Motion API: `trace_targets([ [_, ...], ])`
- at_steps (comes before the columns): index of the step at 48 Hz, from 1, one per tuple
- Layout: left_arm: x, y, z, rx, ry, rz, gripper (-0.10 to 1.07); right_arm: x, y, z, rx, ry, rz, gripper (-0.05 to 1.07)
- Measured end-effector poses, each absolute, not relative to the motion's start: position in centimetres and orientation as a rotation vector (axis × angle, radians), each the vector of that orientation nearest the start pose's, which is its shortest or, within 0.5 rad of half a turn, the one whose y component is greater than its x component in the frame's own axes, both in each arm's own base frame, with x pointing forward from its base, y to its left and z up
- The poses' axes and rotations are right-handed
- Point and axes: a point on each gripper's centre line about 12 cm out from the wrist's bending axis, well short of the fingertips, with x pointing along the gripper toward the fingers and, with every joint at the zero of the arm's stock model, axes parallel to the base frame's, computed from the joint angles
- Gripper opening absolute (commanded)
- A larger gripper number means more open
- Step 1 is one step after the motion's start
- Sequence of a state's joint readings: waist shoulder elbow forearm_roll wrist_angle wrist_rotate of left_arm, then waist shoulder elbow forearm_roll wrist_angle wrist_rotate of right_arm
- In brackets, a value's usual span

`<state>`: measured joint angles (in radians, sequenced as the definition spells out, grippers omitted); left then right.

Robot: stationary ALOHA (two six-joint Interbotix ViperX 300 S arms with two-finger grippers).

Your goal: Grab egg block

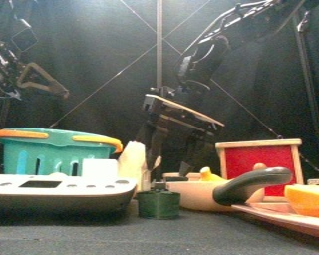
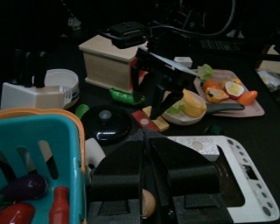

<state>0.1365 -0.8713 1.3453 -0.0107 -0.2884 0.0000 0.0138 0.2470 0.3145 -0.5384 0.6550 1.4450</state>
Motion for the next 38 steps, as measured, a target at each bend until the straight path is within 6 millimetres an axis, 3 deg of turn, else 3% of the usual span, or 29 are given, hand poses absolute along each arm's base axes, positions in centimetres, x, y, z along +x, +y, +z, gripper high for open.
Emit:
trace_targets([
  [38, 18.8, 2.8, 20.3, -0.024, 0.197, 0.148, 0.46, 42.0, -2.5, 13.0, 0.835, 0.974, -0.886, 1.01],
])
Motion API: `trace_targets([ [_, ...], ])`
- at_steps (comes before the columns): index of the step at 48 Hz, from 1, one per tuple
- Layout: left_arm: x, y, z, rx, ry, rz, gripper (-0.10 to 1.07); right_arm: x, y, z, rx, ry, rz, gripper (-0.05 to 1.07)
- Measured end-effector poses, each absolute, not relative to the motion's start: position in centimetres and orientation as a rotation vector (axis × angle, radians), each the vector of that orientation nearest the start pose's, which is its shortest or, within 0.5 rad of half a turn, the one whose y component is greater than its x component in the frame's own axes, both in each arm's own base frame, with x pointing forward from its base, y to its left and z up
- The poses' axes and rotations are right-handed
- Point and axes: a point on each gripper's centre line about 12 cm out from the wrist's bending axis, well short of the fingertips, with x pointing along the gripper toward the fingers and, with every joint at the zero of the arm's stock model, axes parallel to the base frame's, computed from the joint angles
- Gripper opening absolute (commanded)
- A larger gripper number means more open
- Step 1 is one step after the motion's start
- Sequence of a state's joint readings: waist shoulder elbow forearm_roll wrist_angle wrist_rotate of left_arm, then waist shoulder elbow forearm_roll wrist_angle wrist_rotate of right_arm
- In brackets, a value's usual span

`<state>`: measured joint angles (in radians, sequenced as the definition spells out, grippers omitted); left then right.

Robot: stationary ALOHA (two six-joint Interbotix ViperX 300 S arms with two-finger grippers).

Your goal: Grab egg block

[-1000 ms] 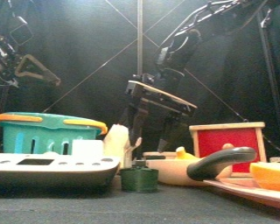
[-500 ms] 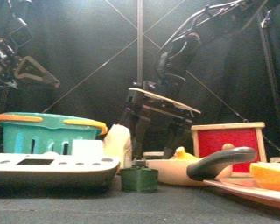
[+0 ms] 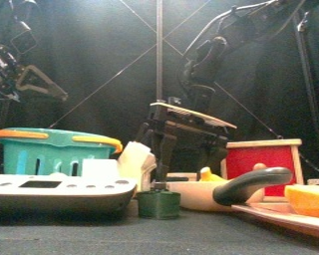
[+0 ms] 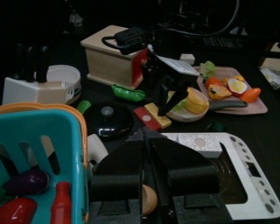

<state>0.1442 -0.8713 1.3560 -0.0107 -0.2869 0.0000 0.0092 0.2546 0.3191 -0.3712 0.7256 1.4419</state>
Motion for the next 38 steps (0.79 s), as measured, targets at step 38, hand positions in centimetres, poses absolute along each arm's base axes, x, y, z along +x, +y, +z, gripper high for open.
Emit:
trace_targets([
  [38, 18.7, 2.9, 20.2, -0.025, 0.200, 0.155, 0.46, 40.7, -0.1, 11.6, 0.874, 1.049, -0.886, 1.01],
])
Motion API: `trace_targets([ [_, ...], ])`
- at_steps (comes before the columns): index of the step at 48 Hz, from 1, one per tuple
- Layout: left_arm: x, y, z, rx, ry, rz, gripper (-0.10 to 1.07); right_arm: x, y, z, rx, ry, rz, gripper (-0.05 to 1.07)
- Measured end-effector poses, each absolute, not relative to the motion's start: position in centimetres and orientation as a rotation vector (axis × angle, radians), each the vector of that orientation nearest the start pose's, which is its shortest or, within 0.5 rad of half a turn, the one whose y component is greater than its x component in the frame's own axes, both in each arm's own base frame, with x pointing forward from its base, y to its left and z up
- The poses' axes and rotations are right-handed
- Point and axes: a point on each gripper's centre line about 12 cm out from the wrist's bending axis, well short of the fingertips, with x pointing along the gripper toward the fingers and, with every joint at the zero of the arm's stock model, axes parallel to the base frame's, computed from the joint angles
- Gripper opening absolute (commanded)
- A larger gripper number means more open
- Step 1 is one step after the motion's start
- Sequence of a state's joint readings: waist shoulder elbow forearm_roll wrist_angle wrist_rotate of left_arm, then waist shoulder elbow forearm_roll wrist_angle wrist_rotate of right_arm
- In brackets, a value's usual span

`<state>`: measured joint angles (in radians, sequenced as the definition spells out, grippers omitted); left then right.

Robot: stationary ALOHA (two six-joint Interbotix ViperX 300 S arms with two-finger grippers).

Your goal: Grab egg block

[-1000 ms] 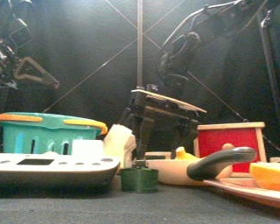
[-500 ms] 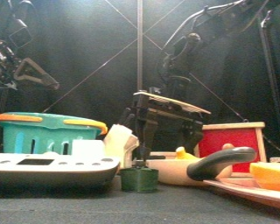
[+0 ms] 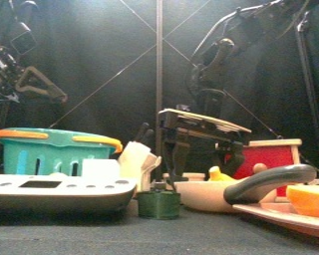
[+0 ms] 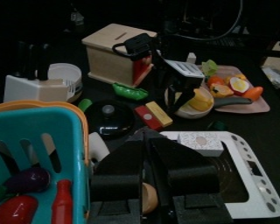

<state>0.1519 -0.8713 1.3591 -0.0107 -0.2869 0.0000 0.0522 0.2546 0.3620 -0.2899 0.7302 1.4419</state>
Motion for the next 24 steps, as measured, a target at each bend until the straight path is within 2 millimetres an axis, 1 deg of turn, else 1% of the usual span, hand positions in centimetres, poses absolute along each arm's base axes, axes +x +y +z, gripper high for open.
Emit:
trace_targets([
  [5, 18.7, 2.9, 20.2, -0.025, 0.200, 0.155, 0.46, 40.7, -0.3, 11.7, 0.858, 1.044, -0.885, 1.01],
  [14, 18.7, 2.9, 20.2, -0.025, 0.200, 0.155, 0.46, 41.2, -0.9, 12.1, 0.903, 1.028, -0.898, 1.01],
  [20, 18.7, 2.9, 20.2, -0.025, 0.200, 0.155, 0.46, 41.6, -1.7, 12.5, 0.933, 1.008, -0.905, 1.01],
  [24, 18.7, 2.9, 20.0, -0.025, 0.203, 0.155, 0.46, 41.5, -2.5, 12.4, 0.946, 1.004, -0.923, 1.01],
])
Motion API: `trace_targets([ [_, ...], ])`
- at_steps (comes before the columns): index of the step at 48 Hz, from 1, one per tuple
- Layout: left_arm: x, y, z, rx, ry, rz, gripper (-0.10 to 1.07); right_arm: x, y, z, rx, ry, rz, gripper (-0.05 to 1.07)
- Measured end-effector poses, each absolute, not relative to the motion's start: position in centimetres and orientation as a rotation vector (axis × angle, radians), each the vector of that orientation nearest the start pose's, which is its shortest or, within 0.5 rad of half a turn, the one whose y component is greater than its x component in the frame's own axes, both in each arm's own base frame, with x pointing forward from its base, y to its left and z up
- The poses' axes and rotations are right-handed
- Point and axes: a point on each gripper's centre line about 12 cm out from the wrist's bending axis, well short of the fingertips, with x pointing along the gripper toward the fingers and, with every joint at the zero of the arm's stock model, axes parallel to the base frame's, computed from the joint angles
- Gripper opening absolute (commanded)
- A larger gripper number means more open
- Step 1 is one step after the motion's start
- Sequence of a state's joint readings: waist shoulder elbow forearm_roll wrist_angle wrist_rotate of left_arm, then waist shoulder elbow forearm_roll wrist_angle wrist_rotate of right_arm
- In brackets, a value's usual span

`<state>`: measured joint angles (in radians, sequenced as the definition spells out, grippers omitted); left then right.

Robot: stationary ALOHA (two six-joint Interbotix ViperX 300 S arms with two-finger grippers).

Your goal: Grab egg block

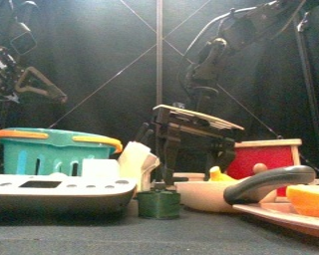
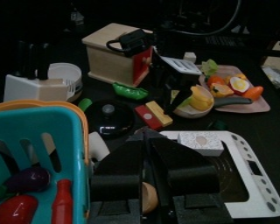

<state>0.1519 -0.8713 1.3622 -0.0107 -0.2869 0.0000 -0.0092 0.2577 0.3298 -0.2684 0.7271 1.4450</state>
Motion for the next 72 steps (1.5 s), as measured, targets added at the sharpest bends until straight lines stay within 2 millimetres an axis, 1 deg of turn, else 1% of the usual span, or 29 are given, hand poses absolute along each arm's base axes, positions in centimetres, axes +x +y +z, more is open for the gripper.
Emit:
trace_targets([
  [10, 18.7, 2.9, 20.0, -0.025, 0.203, 0.155, 0.46, 41.5, -3.5, 11.2, 0.963, 1.016, -0.959, 1.01],
  [22, 18.6, 2.9, 19.9, -0.026, 0.206, 0.155, 0.46, 41.4, -3.8, 10.8, 0.968, 1.020, -0.970, 1.01],
  [29, 18.6, 2.9, 19.9, -0.026, 0.207, 0.155, 0.46, 41.0, -3.8, 10.6, 0.979, 1.034, -0.980, 1.01],
  [45, 18.6, 2.9, 19.9, -0.026, 0.206, 0.155, 0.46, 39.3, -3.6, 10.9, 0.993, 1.058, -1.006, 1.01],
  [53, 18.6, 2.9, 19.9, -0.026, 0.207, 0.157, 0.46, 39.5, -3.6, 11.1, 0.999, 1.053, -1.004, 1.01],
  [72, 18.6, 2.9, 19.6, -0.028, 0.229, 0.157, 0.46, 40.7, -3.6, 11.8, 1.017, 1.017, -0.974, 1.01],
])
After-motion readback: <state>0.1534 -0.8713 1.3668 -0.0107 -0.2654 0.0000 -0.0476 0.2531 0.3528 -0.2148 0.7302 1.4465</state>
